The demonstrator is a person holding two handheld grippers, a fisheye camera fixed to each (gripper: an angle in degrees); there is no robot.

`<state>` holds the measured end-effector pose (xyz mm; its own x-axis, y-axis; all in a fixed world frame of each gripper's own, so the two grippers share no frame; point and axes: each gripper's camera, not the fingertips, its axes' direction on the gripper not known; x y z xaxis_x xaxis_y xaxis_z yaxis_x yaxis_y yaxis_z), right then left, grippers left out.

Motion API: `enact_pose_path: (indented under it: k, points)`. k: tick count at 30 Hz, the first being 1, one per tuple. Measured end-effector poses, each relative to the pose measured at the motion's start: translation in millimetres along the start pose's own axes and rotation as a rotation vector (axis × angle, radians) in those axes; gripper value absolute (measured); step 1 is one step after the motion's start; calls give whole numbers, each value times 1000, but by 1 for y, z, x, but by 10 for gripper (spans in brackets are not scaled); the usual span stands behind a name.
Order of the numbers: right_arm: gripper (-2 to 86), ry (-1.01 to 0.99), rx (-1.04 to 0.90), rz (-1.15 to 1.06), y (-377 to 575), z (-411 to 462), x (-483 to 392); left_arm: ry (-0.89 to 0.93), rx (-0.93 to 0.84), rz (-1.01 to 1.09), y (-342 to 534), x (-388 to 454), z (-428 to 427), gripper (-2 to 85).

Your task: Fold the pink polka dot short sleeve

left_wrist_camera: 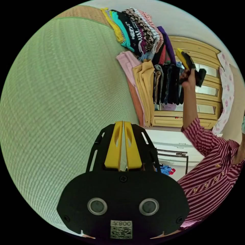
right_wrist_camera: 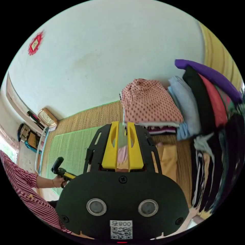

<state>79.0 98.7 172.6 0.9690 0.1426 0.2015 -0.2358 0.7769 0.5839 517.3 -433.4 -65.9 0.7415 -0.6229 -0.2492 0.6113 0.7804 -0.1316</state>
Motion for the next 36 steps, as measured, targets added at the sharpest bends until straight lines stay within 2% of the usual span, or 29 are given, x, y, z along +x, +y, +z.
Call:
enact_pose_path:
  k: [2, 8, 16, 20, 24, 28, 36]
  points:
    - [73, 32, -46, -25, -67, 55, 3, 16, 15, -45, 4, -16, -8, 4]
    - [81, 69, -115, 19, -180, 168, 31, 32, 26, -107, 7, -57, -27, 4]
    - [77, 76, -99, 177, -243, 258, 93, 96, -3, -115, -6, -107, -29, 2]
    - [41, 31, -97, 213, -252, 289, 124, 120, -3, -127, -13, -143, -29, 2]
    - [15, -17, -42, 223, -247, 290, 147, 141, 7, -131, -19, -182, -31, 2]
    - [8, -237, 91, 186, -226, 256, 165, 158, 38, -119, -21, -216, -38, 2]
    - [6, -524, 199, 30, -168, 172, 142, 176, 173, -39, -17, -297, -70, 5]
